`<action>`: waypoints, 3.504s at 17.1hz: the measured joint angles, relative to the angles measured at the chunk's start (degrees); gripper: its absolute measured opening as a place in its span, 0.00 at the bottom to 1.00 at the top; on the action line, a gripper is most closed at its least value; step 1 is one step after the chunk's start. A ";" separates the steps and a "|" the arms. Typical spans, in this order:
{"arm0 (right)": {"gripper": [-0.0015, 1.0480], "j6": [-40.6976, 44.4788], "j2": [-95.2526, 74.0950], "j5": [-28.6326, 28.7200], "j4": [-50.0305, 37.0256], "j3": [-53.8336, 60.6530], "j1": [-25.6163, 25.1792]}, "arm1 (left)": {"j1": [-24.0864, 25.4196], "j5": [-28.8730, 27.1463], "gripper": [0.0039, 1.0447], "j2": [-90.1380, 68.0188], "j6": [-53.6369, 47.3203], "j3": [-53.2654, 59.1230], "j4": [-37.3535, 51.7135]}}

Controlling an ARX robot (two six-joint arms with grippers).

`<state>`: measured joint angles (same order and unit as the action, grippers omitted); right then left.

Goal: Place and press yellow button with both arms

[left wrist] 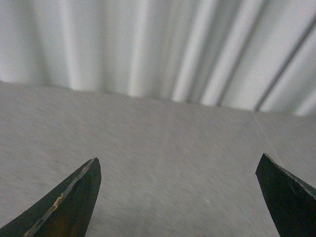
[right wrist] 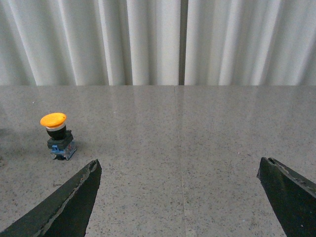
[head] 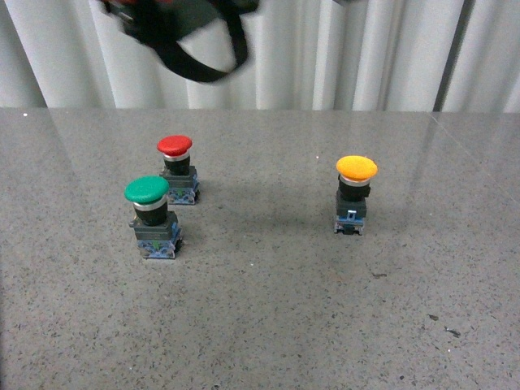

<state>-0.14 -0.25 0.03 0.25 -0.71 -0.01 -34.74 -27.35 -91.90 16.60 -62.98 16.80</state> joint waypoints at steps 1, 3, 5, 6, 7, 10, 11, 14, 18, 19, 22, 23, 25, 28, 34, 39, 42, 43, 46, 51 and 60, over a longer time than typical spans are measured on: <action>0.94 0.00 0.00 0.02 0.00 0.00 0.00 | 2.34 -1.99 0.94 3.72 -4.09 2.93 3.32; 0.94 0.00 0.00 0.02 -0.02 0.00 0.00 | 7.87 -4.63 0.94 12.28 -13.44 9.05 8.83; 0.94 0.00 0.00 0.02 0.00 0.00 0.00 | 12.72 0.17 0.86 20.90 -18.62 15.13 8.17; 0.94 0.00 0.00 0.00 0.00 0.00 0.00 | 16.09 6.29 0.75 26.36 -18.05 21.24 8.26; 0.94 0.00 0.00 0.00 0.00 0.00 0.00 | 19.45 10.67 0.63 31.58 -17.57 28.33 9.64; 0.94 0.00 0.00 0.02 0.00 0.00 0.00 | 23.43 16.02 0.30 38.84 -16.96 39.85 13.29; 0.94 0.00 0.00 0.00 0.00 0.00 0.00 | 24.44 17.18 0.20 40.59 -16.96 42.75 13.81; 0.94 0.00 0.00 0.00 -0.02 0.00 0.00 | 27.63 19.69 0.04 46.40 -16.76 49.09 14.58; 0.94 0.00 0.00 0.00 0.00 0.00 0.00 | 30.86 23.89 0.04 53.11 -16.79 54.49 13.18; 0.94 0.00 0.00 0.02 -0.02 0.00 0.00 | 34.23 26.60 0.04 54.97 -16.79 55.71 12.48; 0.94 0.00 0.00 0.00 -0.02 0.00 0.00 | 34.47 27.36 0.04 59.74 -16.68 57.99 10.03; 0.94 0.00 0.00 0.00 0.00 0.00 0.00 | 34.60 27.39 0.04 61.24 -16.68 58.71 9.05; 0.94 0.00 0.00 0.00 0.00 0.00 0.00 | 34.64 27.34 0.04 62.36 -16.66 59.14 8.37; 0.94 0.00 0.00 0.00 0.00 0.00 0.00 | 34.73 27.34 0.04 63.60 -16.68 59.52 7.45; 0.94 0.00 0.00 0.00 0.00 0.00 0.00 | 34.73 27.34 0.04 68.59 -16.68 60.59 3.98; 0.94 0.00 0.00 0.00 0.00 0.00 0.00 | 34.73 27.34 0.04 73.57 -16.68 62.20 1.57; 0.94 0.00 0.00 0.00 0.00 0.00 0.00 | 34.73 27.34 0.04 76.78 -16.66 62.20 -1.60; 0.94 0.00 0.00 0.00 0.00 0.00 0.00 | 34.73 27.34 0.04 77.50 -16.66 62.20 -2.40; 0.94 0.00 0.00 0.00 0.00 0.00 0.00 | 34.73 27.34 0.04 81.15 -16.68 62.20 -6.10; 0.94 0.00 0.00 0.02 -0.04 0.00 0.00 | 34.73 27.34 0.04 91.27 -16.66 62.16 -17.25; 0.94 0.00 0.00 0.02 0.00 0.00 0.00 | 34.73 27.32 0.65 91.27 -16.63 62.16 -17.00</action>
<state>-0.14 -0.25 0.05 0.25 -0.71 -0.01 -0.01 -0.03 -0.62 -0.03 -0.82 -0.21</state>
